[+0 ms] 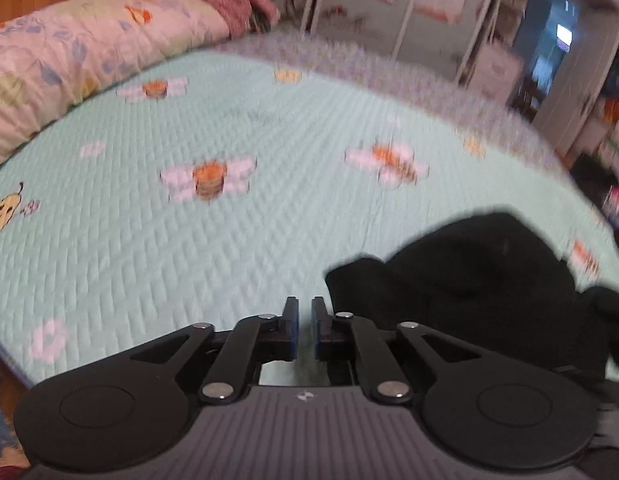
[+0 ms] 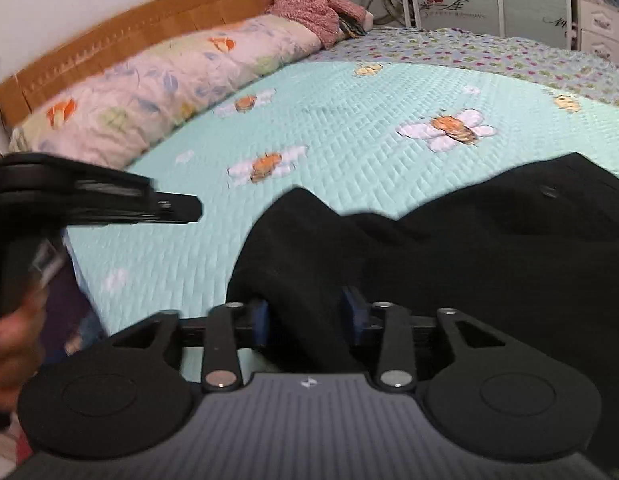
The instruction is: Fold clothes
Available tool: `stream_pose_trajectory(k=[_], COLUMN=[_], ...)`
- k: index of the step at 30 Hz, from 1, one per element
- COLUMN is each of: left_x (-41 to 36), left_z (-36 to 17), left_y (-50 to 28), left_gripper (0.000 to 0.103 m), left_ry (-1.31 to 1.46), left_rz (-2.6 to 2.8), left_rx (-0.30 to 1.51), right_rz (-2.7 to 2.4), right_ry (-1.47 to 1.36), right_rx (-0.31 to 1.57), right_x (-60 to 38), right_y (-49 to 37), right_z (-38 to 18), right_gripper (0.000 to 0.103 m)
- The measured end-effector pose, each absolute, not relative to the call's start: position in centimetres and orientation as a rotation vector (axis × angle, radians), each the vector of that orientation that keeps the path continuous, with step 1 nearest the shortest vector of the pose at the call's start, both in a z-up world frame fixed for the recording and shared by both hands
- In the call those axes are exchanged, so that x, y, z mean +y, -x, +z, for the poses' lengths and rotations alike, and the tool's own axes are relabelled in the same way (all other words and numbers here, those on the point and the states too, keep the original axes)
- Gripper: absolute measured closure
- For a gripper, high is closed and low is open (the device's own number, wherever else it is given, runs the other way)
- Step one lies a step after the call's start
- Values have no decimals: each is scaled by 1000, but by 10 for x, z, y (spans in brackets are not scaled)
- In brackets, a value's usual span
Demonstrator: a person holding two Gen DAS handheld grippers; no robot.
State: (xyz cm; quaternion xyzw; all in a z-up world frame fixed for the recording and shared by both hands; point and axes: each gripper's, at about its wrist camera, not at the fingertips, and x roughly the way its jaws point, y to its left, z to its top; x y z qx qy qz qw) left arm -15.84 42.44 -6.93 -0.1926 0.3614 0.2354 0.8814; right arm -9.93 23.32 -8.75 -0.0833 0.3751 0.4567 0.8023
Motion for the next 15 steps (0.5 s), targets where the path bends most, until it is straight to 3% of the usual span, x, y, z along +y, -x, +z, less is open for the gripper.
stream_pose_trajectory(k=[1,2,4,7,10,15], left_x=[419,412,395,371,352,323], left_z=[-73,-75,-76,-74,-72,-82], left_y=[161,164,165,164,160,152], left_gripper=[78,64,48,44,31,31], left_ry=[383,362,315,256,224,150], left_rz=[479,470,460,408,386,369], left_rx=[765,779,809,842,898,993], right_rz=[962,941,883,770,657,509], right_ry=[181,173,160,152,143,57], right_rx=[811,816,824,830,833,867], right_x=[226,218,196,164,132,80], right_y=[104,108,110,103,96,86], right_z=[-83,-80,-76,-77,-78,-85], right_gripper=[36,33,32,28,25,25])
